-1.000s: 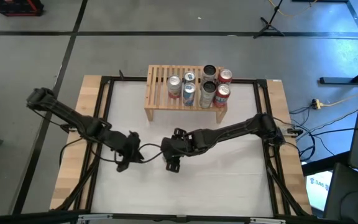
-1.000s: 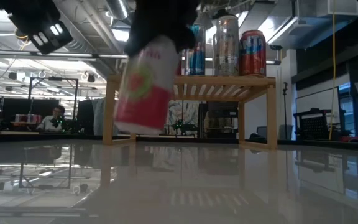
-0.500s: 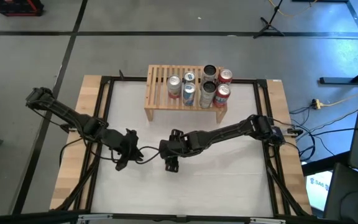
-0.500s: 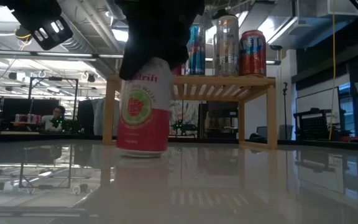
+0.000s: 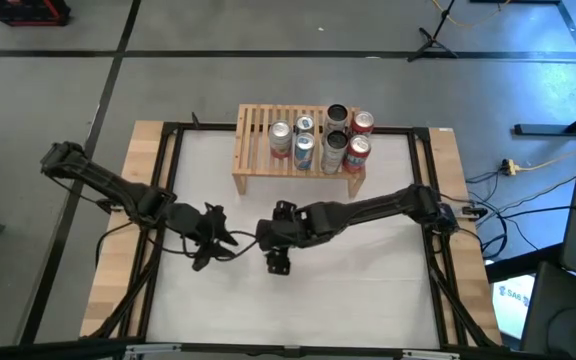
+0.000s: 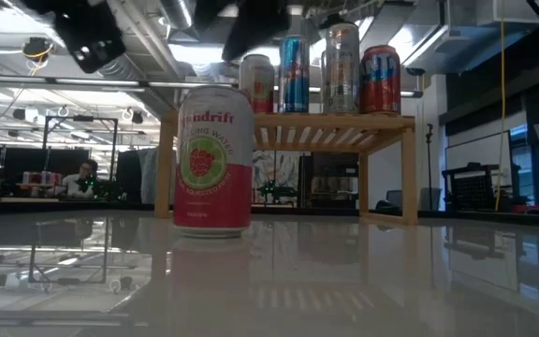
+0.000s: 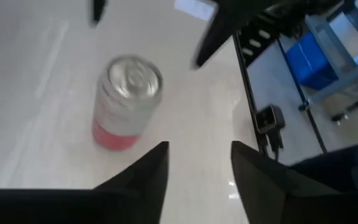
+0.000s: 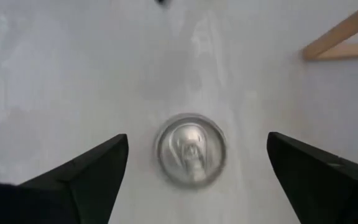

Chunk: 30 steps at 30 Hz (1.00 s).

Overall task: Place canned beverage on shelf
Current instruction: Put the pink soda can aligned with the other pink soda can on the shelf

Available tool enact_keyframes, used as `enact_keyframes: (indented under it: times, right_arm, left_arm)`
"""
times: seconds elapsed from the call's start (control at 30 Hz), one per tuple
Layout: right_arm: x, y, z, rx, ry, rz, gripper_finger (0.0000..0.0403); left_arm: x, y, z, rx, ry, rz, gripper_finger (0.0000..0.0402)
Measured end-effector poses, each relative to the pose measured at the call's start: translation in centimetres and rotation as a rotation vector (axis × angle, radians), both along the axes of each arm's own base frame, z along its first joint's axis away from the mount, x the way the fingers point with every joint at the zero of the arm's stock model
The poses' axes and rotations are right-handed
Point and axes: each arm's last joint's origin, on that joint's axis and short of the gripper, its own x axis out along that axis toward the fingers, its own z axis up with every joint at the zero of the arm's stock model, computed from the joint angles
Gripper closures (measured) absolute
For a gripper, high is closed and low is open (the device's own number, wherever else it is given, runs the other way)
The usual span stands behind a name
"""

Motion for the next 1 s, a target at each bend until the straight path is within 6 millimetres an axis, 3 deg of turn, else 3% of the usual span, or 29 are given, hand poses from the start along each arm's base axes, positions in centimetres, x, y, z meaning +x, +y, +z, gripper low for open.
enact_keyframes:
  times: [0.17, 0.33, 0.5, 0.63, 0.8, 1.0]
  right_arm:
    - [-3.2, 2.0, 3.8, -0.091, 0.005, -0.012, 0.0032]
    - [-7.2, 4.5, 5.2, -0.194, 0.054, -0.091, 0.0032]
    - [-10.6, 6.8, 5.3, -0.3, 0.101, -0.18, 0.0032]
    - [-12.2, 8.1, 5.5, -0.298, 0.082, -0.203, 0.0031]
    - [-15.5, 7.9, 5.7, -0.3, 0.088, -0.214, 0.0031]
    - [-17.5, 7.8, 4.8, -0.296, 0.077, -0.261, 0.0031]
  left_arm:
    - [2.0, 0.4, -0.9, 0.002, -0.007, 0.051, 0.019]
    - [3.7, 0.9, -1.4, -0.006, -0.048, 0.104, 0.0171]
    - [4.7, 1.7, -1.1, 0.075, -0.142, 0.176, 0.017]
    - [5.0, 1.7, -0.4, 0.098, -0.226, 0.159, 0.017]
    - [5.1, 1.1, 0.3, 0.1, -0.314, 0.046, 0.017]
    - [5.1, 0.5, 1.0, 0.05, -0.375, 0.017, 0.017]
